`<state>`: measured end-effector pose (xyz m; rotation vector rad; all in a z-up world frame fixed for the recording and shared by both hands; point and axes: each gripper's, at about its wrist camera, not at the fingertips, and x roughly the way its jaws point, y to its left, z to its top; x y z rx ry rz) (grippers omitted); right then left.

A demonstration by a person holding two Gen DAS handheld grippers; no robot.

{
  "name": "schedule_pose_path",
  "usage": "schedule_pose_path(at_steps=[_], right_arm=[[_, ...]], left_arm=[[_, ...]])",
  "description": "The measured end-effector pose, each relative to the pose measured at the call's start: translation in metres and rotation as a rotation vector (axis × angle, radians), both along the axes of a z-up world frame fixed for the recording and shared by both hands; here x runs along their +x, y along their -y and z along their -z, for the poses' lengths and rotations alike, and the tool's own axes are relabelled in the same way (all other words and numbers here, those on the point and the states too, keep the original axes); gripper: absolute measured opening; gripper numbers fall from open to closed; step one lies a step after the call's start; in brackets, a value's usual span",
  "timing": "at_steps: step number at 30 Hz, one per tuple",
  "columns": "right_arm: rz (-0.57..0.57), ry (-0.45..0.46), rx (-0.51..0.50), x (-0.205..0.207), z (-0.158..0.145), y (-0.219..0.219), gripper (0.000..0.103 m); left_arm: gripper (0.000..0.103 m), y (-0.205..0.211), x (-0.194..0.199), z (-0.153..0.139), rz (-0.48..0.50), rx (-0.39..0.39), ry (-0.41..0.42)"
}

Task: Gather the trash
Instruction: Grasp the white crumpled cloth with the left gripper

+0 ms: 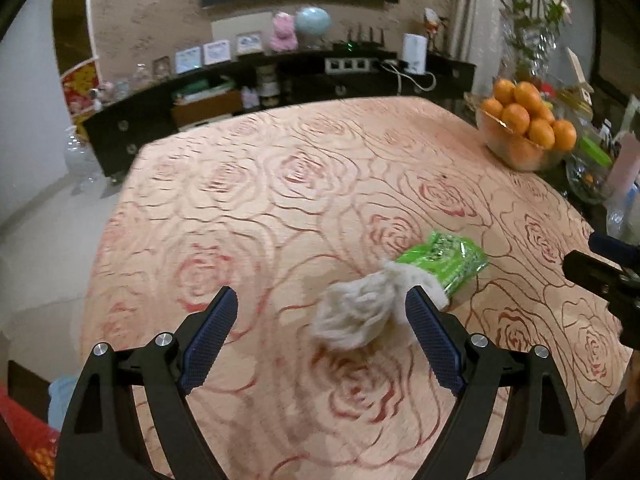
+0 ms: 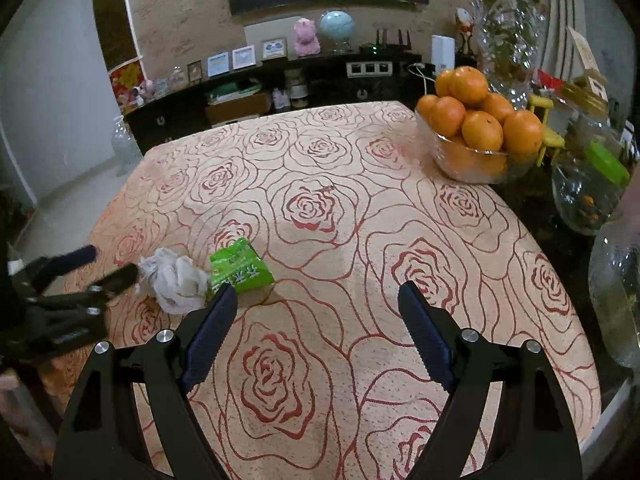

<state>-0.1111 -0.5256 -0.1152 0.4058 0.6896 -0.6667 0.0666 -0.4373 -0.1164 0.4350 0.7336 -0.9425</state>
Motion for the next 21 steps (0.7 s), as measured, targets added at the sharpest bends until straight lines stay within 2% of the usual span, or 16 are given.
schedule_pose_path(at_steps=[9, 12, 16, 21], right_arm=[[-0.008, -0.011, 0.043, 0.001, 0.009, 0.001, 0.08], [-0.017, -0.017, 0.042, 0.004, 0.011, -0.001, 0.08], [-0.022, -0.023, 0.043, 0.007, 0.012, -0.001, 0.08], [-0.027, -0.049, 0.033, 0.014, 0.018, 0.001, 0.08]], left_arm=[[0.08, 0.025, -0.001, 0.023, 0.034, -0.014, -0.095], [0.049, 0.029, -0.006, 0.026, 0.07, -0.015, -0.101], [0.037, 0.027, -0.009, 0.025, 0.09, -0.032, -0.11], [0.034, 0.009, -0.006, 0.019, 0.077, -0.035, -0.124]])
